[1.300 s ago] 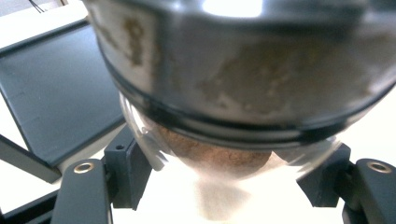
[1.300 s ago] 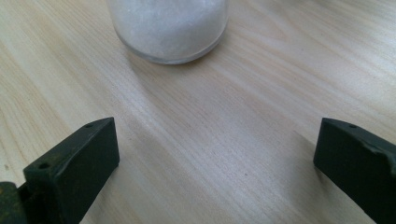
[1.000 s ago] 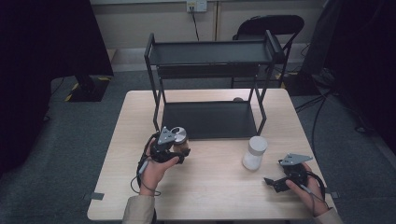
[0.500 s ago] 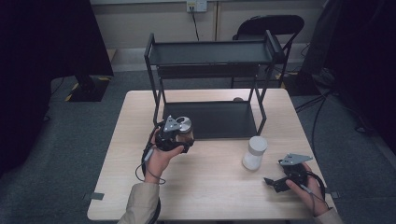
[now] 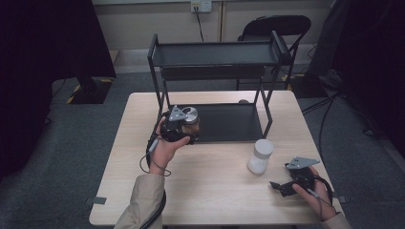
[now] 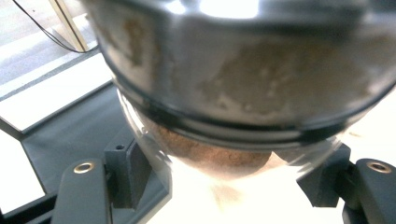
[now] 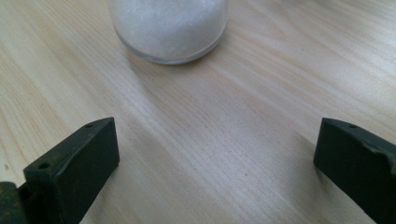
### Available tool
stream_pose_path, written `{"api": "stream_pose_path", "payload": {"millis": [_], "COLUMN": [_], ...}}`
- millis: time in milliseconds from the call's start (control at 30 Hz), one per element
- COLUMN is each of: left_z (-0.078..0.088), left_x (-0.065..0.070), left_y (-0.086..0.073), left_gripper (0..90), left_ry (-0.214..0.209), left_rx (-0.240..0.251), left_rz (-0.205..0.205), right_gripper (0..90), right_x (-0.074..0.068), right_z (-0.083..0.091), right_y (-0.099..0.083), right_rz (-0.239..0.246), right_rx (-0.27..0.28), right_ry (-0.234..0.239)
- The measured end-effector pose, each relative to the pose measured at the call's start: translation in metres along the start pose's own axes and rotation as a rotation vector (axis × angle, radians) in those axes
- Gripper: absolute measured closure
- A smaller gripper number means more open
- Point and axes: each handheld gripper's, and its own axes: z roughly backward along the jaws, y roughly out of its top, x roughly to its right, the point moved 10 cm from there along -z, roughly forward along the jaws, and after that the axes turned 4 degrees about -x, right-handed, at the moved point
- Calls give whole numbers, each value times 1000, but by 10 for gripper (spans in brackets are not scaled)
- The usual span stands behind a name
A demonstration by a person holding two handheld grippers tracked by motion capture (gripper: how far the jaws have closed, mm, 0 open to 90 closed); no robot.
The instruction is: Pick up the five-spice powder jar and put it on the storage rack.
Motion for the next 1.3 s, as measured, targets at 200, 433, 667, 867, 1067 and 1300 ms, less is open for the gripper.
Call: {"api": "stream_pose_path", "payload": {"millis": [200,433,667,867,1067,1300], "left_z": [3,10,18,24,28,35], "left_x": [-5,-10,-14,-18,-22,-25], "left_y": [16,36,54,65,75,88], "left_gripper": [300,300,300,300,300,300], "left_ry": [-2,10,12,15,11,13], "left_rx": [2,6,17,19,25,21], "left_rz": [2,-6,-15,-12,2,-9], "right_gripper": [0,0,0,0,0,0], "right_x": [0,0,0,0,0,0], "right_z": [0,0,0,0,0,0], "right_y": [0,0,0,0,0,0], "right_rz": [0,0,-1,-1,-1,-1], "right_rx": [0,0,0,1,1,1], "right_ry": [0,0,0,0,0,0]}}
